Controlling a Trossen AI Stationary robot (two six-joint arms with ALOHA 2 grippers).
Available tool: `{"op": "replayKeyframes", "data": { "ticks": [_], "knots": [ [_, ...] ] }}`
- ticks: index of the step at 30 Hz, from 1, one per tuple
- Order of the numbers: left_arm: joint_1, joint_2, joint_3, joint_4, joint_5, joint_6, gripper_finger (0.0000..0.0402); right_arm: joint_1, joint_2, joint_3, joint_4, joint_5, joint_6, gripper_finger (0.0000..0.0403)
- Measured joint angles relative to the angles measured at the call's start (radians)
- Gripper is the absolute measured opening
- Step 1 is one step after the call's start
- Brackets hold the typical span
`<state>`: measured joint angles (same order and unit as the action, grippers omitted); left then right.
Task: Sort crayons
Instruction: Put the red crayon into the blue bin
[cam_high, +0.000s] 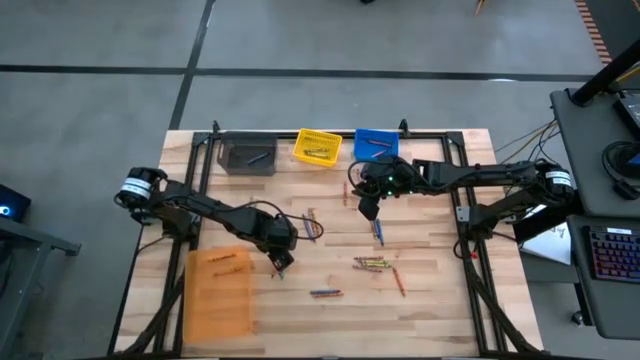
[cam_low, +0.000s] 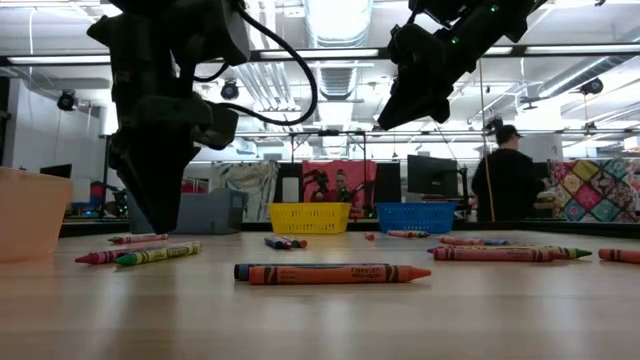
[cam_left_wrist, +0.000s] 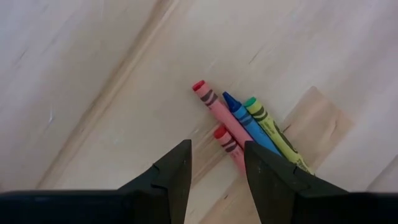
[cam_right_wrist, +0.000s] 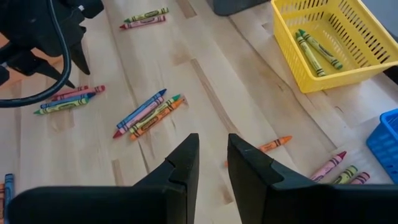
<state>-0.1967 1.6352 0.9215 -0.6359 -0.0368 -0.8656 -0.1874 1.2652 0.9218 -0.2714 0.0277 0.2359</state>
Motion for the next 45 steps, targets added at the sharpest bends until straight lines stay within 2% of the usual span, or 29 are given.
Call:
{"op": "replayKeyframes", "data": {
  "ticks": [19,36,45],
  "knots": [
    [-0.003,0.000,-0.019,0.030,-0.030,-0.009,0.0129,0.000,0.001,0.000,0.000,0.000,0.000,0.0072],
    [-0.004,0.000,-0.074,0.118,0.001,-0.036,0.0129,0.000,0.001,0.000,0.000,0.000,0.000,0.0069],
    [-0.003,0.000,-0.082,0.099,-0.008,-0.033,0.0108,0.000,0.001,0.000,0.000,0.000,0.000,0.0074]
  ]
}}
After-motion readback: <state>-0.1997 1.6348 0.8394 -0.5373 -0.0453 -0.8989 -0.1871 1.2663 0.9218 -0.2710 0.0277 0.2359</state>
